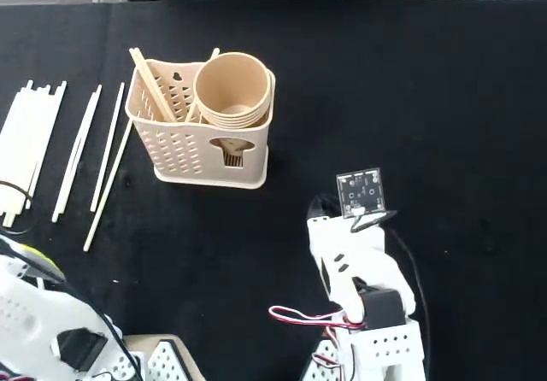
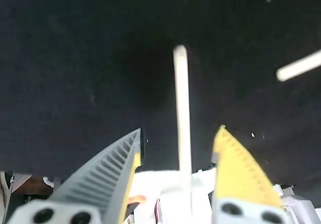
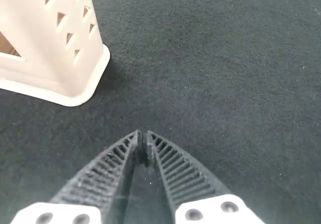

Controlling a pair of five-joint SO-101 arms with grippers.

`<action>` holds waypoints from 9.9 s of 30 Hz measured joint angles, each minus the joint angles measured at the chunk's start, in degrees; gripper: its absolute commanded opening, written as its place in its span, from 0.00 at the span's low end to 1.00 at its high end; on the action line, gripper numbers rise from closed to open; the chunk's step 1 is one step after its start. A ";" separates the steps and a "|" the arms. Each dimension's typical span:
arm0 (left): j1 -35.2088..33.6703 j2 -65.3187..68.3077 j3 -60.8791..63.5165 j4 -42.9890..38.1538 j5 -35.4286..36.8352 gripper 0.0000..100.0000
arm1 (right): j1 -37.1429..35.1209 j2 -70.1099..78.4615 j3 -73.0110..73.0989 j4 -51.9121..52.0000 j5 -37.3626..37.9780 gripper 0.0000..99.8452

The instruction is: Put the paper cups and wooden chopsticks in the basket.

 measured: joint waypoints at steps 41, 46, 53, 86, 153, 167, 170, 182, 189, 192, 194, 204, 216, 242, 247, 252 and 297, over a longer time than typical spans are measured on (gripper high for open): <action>21.19 5.71 -47.21 4.75 11.08 0.05 | 0.00 0.00 0.00 0.00 0.00 0.02; 14.86 5.71 -44.57 5.80 11.25 0.19 | 0.00 0.00 0.00 0.00 0.00 0.02; 9.41 5.71 -30.07 5.80 3.69 0.21 | 0.00 0.00 0.00 0.00 0.00 0.02; 7.91 2.11 -8.35 -18.90 -3.78 0.03 | 0.00 0.00 0.00 0.00 0.00 0.02; 58.55 -63.56 8.53 -37.63 32.09 0.34 | 0.00 0.00 0.00 0.00 0.00 0.02; 39.38 -27.78 -24.88 -8.79 10.20 0.31 | 0.00 0.00 0.00 0.00 0.00 0.02; 36.75 -19.08 -28.92 -8.35 2.11 0.23 | 0.00 0.00 0.00 0.00 0.00 0.02; 35.52 9.67 -42.90 -12.04 -13.45 0.25 | 0.00 0.00 0.00 0.00 0.00 0.02; 35.52 26.90 -61.45 -12.04 -13.45 0.25 | 0.00 0.00 0.00 0.00 0.00 0.02; 35.52 33.85 -68.31 -12.04 -12.31 0.25 | 0.00 0.00 0.00 0.00 0.00 0.02; 36.04 37.80 -72.62 -11.25 -11.87 0.25 | 0.00 0.00 0.00 0.00 0.00 0.02; 38.59 49.76 -87.47 -7.03 -11.34 0.25 | 0.00 0.00 0.00 0.00 0.00 0.02; 37.01 54.68 -90.20 -7.12 -10.29 0.12 | 0.00 0.00 0.00 0.00 0.00 0.02; 33.67 44.40 -77.45 5.71 -7.47 0.03 | 0.00 0.00 0.00 0.00 0.00 0.02; 32.97 32.00 -58.46 5.71 -7.47 0.03 | 0.00 0.00 0.00 0.00 0.00 0.02; 31.91 18.46 -43.34 5.80 -7.91 0.03 | 0.00 0.00 0.00 0.00 0.00 0.02; 56.79 -84.75 22.15 -75.43 20.57 0.03 | 0.18 0.00 0.00 0.00 0.00 0.02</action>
